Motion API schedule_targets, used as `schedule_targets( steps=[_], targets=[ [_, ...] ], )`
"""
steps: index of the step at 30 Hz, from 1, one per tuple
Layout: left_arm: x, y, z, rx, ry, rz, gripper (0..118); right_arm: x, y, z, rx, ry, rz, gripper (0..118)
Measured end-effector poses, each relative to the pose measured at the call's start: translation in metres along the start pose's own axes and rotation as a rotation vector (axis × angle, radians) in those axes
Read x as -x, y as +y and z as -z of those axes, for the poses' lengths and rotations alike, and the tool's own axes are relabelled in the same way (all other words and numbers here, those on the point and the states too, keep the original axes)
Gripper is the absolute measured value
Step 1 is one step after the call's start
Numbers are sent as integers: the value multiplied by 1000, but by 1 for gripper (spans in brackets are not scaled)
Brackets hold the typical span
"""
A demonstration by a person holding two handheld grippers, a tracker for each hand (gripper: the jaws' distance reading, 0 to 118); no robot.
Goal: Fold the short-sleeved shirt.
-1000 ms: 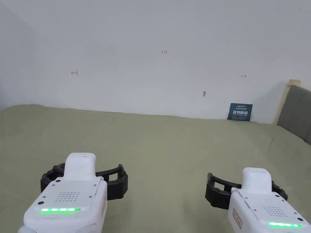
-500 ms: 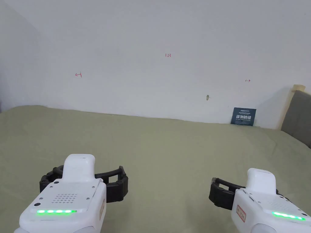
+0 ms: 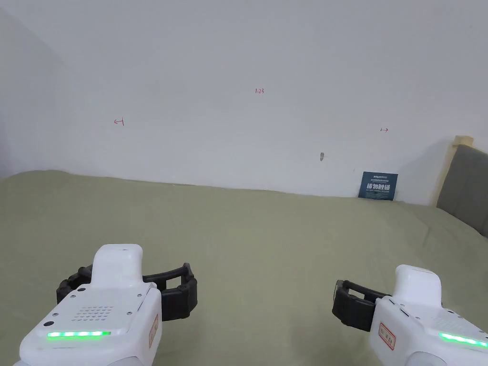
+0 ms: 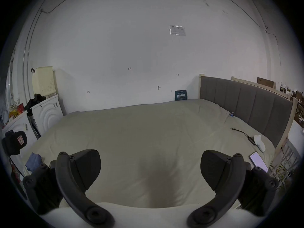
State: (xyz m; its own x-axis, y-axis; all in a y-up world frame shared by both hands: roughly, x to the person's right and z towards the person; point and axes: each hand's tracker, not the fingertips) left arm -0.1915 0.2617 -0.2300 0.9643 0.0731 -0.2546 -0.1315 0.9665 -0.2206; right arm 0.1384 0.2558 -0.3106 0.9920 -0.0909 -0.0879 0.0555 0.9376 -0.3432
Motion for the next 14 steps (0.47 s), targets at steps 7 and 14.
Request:
schedule_targets(
  steps=[7,14],
  targets=[
    [0,-4,-2,12,7,3,118,2,1,-5,7,4,-3,118],
    [0,-2,-3,13,8,14,118,-7,5,-5,8,6,45,118]
  ],
)
